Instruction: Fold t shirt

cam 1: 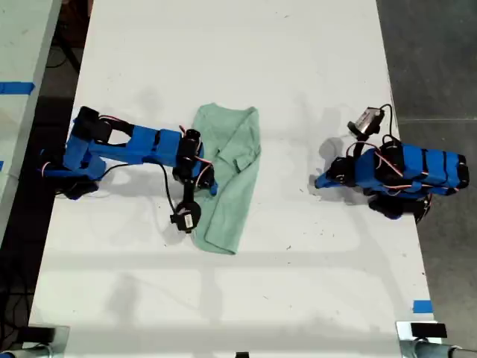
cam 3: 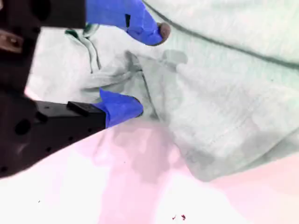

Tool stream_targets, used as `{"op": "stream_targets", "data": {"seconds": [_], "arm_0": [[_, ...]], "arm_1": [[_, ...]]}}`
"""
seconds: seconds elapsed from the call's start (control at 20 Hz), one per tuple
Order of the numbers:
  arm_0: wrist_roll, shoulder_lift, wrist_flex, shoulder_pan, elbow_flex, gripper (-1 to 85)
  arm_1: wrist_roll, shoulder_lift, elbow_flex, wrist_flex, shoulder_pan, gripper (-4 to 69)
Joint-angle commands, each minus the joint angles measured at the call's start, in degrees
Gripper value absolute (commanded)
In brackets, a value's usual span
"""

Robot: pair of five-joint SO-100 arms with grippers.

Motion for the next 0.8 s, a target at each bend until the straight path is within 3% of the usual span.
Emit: {"op": "stream_targets", "data": {"seconds": [0.0, 0.15, 0.2, 0.3, 0.55, 0.7, 0.75], "arm_0": [[-0.5, 11.4, -0.2, -0.6, 1.7, 20.7], [-1.3, 25.7, -0.2, -3.2, 13.7, 19.8], [-2.0, 32.2, -0.3, -4.0, 19.3, 7.9], [-3.3, 50.4, -2.6, -5.6, 32.5, 3.5], [-3.1, 103.2, -25.7, -6.9, 73.0, -0.1], [-6.5, 125.0, -31.4, -9.2, 96.4, -0.1], [-7.6, 135.9, -30.3, -10.6, 105.2, -0.1]], "arm_1": [[0.1, 0.6, 2.2, 0.4, -0.5, -0.3], [0.1, 0.6, 2.2, 0.4, -0.5, -0.3], [0.1, 0.6, 2.2, 0.4, -0.5, -0.3], [0.1, 0.6, 2.2, 0.4, -0.5, -0.3], [0.1, 0.6, 2.2, 0.4, -0.4, -0.3], [0.2, 0.6, 2.2, 0.4, -0.4, -0.3], [0.2, 0.6, 2.2, 0.4, -0.4, -0.3]]}}
